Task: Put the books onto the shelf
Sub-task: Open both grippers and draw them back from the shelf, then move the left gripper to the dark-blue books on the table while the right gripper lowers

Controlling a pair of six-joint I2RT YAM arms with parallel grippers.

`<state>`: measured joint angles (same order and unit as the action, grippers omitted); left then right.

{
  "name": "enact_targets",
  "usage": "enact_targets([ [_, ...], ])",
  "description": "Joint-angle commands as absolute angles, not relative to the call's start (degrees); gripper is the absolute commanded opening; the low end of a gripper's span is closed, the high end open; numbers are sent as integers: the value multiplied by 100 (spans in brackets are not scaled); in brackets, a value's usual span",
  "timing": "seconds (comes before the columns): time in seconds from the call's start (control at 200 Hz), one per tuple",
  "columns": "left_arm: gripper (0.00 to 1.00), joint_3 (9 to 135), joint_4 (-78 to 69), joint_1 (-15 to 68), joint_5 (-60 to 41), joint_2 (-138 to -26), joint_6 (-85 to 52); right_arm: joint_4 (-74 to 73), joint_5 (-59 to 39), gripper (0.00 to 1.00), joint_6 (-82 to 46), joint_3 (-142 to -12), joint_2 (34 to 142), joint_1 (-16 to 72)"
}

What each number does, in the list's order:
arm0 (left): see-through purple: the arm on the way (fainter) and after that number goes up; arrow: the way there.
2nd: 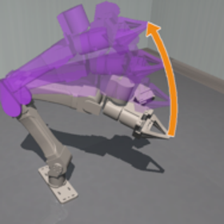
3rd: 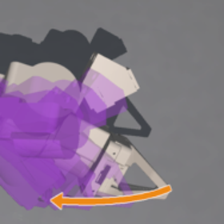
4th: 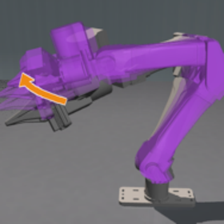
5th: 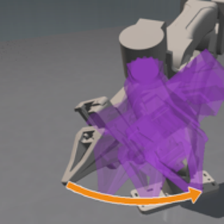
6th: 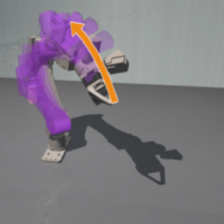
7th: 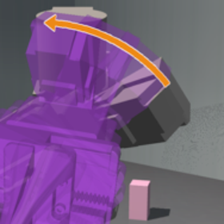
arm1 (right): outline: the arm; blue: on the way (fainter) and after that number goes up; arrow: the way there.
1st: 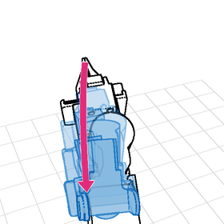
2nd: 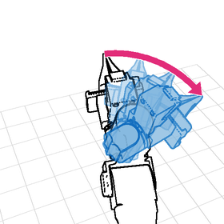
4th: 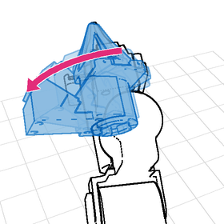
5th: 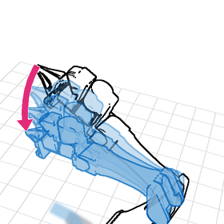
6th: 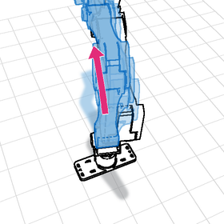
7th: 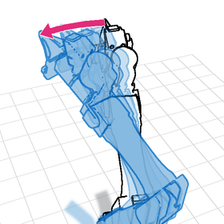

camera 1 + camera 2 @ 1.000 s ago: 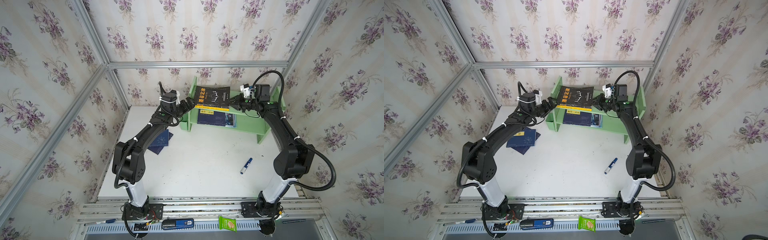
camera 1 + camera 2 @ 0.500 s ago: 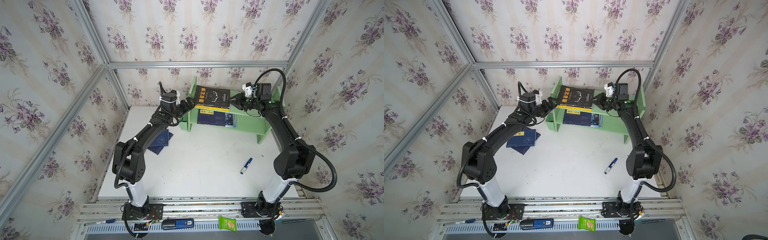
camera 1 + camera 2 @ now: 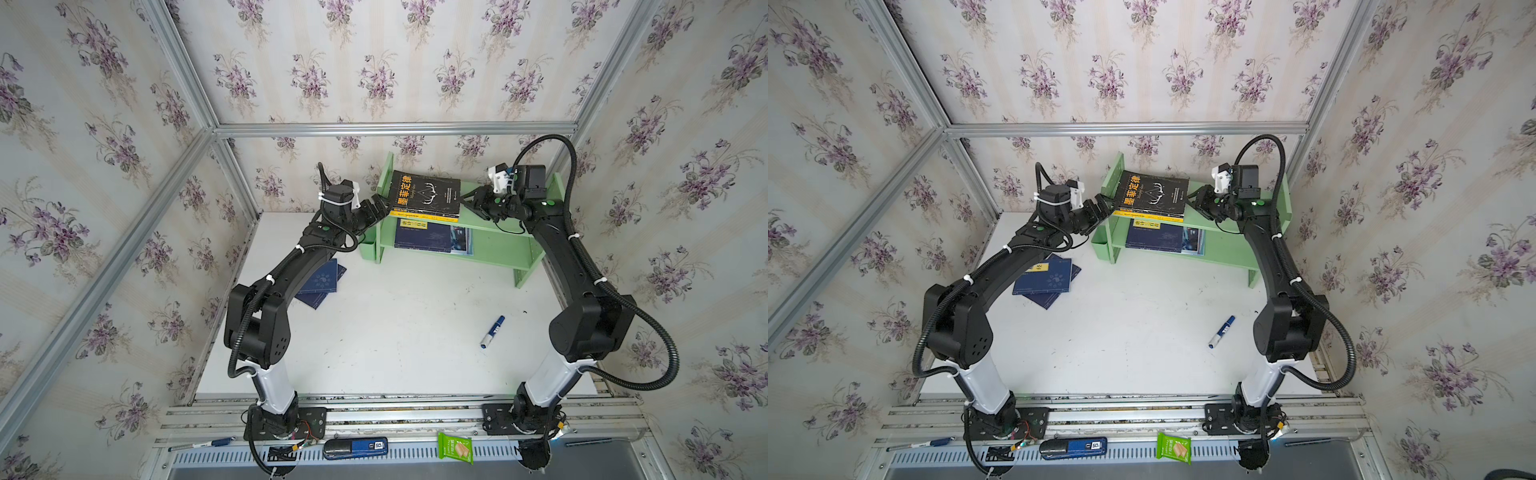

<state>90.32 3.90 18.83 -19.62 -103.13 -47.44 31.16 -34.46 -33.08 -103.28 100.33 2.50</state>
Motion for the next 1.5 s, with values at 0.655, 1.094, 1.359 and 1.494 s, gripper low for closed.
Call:
enact_targets([
  [0.655, 99, 6504, -259, 1349, -2051, -7410, -3548, 2824, -3140, 75, -2721, -8306, 7706, 244],
  [1.094, 99, 5743, 83, -624, -1581, -8701, -4194, 2502, -2743, 91, -3060, -6306, 5591, 241],
  [1.359, 99, 7038, 113, -1100, -1841, -10440, -4502, 2593, -2377, 92, -3308, -5944, 5177, 246],
  [1.494, 99, 7878, 296, -1095, -1938, -11139, -4607, 2501, -2310, 92, -3474, -5864, 5210, 242],
])
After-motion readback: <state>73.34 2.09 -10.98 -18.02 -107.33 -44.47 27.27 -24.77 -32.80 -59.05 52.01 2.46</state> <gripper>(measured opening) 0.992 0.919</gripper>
